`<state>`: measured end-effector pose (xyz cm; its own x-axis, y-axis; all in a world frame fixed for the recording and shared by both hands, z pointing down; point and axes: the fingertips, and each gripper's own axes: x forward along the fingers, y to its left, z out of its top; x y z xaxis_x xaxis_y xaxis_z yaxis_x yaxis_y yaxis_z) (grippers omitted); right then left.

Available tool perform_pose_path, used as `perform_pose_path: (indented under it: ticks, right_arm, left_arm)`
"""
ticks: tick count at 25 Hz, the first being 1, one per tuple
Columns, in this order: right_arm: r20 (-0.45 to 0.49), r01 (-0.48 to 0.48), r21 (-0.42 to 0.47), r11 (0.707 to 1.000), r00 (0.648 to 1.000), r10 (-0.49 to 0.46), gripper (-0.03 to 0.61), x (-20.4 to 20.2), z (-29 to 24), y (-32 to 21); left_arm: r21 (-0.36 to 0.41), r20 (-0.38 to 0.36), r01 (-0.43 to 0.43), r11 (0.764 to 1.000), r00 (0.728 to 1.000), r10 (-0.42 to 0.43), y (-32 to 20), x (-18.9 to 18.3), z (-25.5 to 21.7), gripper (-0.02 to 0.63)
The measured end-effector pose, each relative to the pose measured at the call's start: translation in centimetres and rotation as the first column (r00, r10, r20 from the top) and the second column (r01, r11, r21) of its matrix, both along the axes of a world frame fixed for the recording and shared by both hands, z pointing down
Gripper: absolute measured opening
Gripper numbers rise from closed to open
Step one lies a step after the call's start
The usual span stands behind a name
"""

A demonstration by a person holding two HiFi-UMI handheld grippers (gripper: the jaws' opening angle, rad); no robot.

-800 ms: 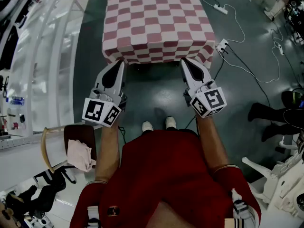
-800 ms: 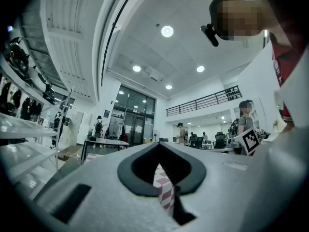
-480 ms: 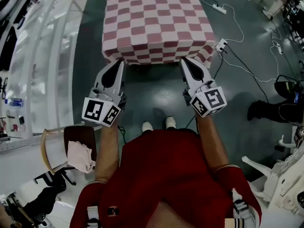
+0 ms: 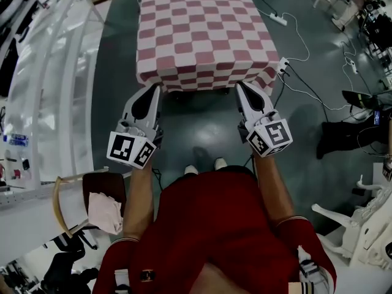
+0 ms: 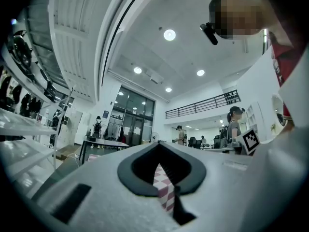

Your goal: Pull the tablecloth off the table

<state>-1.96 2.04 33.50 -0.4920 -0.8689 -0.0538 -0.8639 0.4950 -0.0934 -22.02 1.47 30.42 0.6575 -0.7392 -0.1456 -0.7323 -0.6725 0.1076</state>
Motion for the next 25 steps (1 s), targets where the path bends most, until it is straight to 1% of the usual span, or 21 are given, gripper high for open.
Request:
perform_pose_path:
  ticks: [7,14,19,25]
  right_arm:
    - [-0.032,-0.031,0.017,0.999,0.999,0.032,0.014,-1.1,-0.7,-1.4]
    - [-0.03,-0.043,0.011,0.999,0.999,0.043,0.014,0.3,-0.4,-4.8]
    - [-0.027,-0.023,0.016,1.0,0.999,0.024,0.014,2.3,0.5,-9.9]
    - [-0.058,0.0,0.03,1.0,0.998,0.001,0.014,5.3,1.5,-18.5]
  left_arm:
    - [-0.002,-0.01,-0.009,1.0,1.0,0.009,-1.8,-2.3,0.6,0.001]
    - [-0.012,0.005,0.008,1.0,1.0,-0.008,-5.3,-1.7,0.8,0.0]
    - [-0.02,0.027,0.044,0.999,0.999,-0.043,-10.5,0.0,1.6,0.001]
    - [-0.032,0.068,0.073,0.997,0.995,-0.07,-19.0,3.4,2.7,0.002]
